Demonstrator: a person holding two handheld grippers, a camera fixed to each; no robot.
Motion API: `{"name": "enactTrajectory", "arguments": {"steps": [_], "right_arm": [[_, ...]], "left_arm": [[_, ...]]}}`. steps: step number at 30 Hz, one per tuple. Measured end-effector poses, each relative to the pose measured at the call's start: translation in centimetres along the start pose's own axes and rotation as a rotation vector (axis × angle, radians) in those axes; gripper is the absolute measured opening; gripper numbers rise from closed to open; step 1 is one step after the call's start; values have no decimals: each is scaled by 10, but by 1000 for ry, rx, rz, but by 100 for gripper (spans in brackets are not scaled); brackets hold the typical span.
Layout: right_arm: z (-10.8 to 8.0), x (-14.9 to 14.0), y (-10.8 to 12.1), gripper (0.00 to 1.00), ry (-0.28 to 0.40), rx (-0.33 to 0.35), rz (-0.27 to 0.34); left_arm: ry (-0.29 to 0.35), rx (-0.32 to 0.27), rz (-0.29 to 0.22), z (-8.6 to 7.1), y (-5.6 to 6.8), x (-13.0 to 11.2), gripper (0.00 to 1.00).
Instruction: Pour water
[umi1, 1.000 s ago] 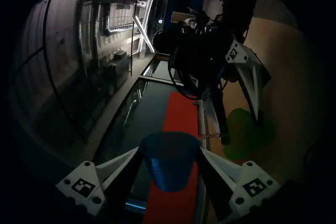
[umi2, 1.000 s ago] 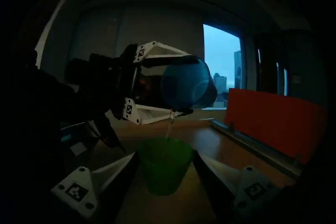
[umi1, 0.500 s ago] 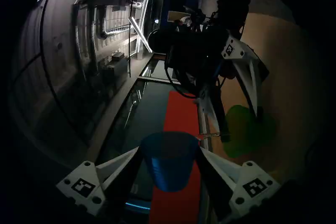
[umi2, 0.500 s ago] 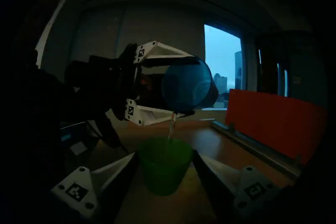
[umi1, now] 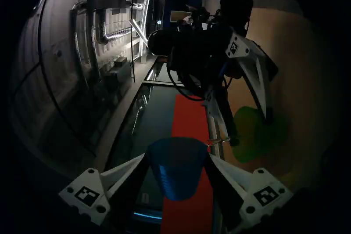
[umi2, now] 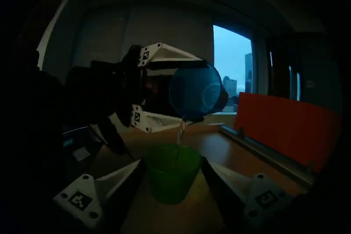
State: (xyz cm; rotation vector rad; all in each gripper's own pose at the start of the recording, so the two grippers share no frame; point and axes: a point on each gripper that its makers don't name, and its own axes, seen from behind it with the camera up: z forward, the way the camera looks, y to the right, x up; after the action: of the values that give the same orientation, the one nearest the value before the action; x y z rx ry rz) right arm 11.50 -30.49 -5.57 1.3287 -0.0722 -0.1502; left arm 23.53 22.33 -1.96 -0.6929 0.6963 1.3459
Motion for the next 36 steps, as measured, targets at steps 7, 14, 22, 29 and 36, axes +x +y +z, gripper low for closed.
{"name": "enactTrajectory", "arguments": {"steps": [7,14,22,29,36], "right_arm": [[0,-1,-1,100,-2,3,-1],[-1,0,-1,100,-2,2,-2],[-1,0,0,100,-2,0,-4],[-1,0,0,100,-2,-2,-5],[-2,1,1,100,1,-6,-6]], "left_arm": [[1,4,12,2,-2,-1,85],[0,3,38,4,-3,-2,85],[-1,9,65,3,-4,-1,85],[3,11,82,1,-4,2,85],[4,13,100,1,-4,3,85]]}}
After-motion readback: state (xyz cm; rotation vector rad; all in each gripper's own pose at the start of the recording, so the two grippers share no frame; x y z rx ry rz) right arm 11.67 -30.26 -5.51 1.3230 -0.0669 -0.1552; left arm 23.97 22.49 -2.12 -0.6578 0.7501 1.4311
